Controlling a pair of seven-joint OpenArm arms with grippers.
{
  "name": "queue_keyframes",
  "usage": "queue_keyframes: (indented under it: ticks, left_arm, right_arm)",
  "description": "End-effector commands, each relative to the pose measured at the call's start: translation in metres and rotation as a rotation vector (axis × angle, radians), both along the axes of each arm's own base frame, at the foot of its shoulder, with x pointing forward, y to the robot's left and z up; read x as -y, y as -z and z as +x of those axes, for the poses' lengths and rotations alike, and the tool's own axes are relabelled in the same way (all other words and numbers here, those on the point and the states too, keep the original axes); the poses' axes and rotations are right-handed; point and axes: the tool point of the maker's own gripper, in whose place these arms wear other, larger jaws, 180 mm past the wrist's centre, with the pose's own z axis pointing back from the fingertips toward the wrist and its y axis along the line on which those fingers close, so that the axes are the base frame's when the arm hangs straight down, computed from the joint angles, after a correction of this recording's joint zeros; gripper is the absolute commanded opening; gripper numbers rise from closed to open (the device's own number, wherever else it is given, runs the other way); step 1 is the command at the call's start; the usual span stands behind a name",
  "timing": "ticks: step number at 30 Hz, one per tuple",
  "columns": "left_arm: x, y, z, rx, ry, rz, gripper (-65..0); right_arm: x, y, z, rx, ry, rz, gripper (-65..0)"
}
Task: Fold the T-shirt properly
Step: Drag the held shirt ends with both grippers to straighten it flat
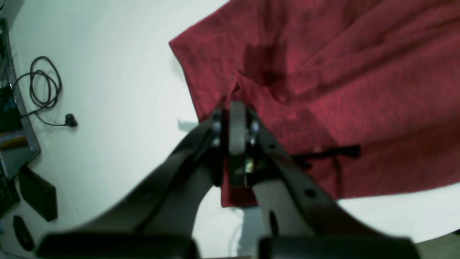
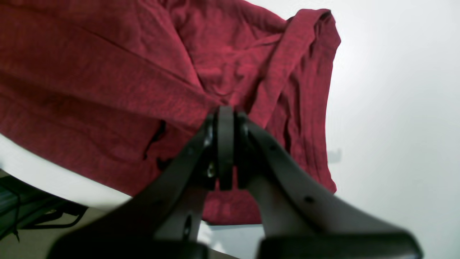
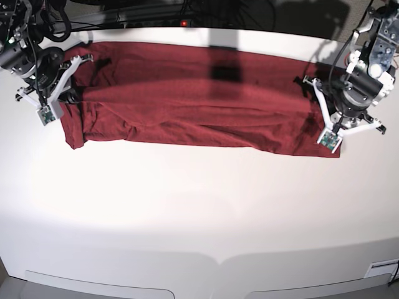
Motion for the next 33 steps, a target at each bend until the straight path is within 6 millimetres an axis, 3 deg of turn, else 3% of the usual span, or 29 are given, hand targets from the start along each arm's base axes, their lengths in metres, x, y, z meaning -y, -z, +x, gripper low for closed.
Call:
queue_keyframes:
  ticks: [1,9,17,23,27,33]
  left_arm:
    - [-0.003,-0.011,0.008,0.047,0.002,0.009,-65.0]
    - [-0.010,-0.006,0.000,0.015,-0.016,0.053,-65.0]
    - [-0.016,0.011,-0.025,-0.049,-0.018,0.088,-65.0]
    - [-0.020,0.014,-0.030,-0.055,-0.019,0.118,-65.0]
    - [-0.020,0.014,-0.030,-0.055,-0.019,0.118,-65.0]
    - [-0.020,0.014,-0.030,-0.055,-0.019,0.118,-46.0]
  right_arm:
    - [0.002,-0.008,0.006,0.033,-0.006,-0.004,-65.0]
    - [0.007,0.002,0.000,-0.010,0.011,-0.006,-65.0]
    - [0.007,0.013,-0.012,-0.082,0.031,-0.012,-65.0]
    - [0.003,0.018,-0.016,-0.101,0.042,-0.001,-52.9]
    - [0.005,0.021,-0.021,-0.131,0.045,-0.013,-49.5]
    - [0.007,0.023,-0.024,-0.149,0.047,-0.020,-48.3]
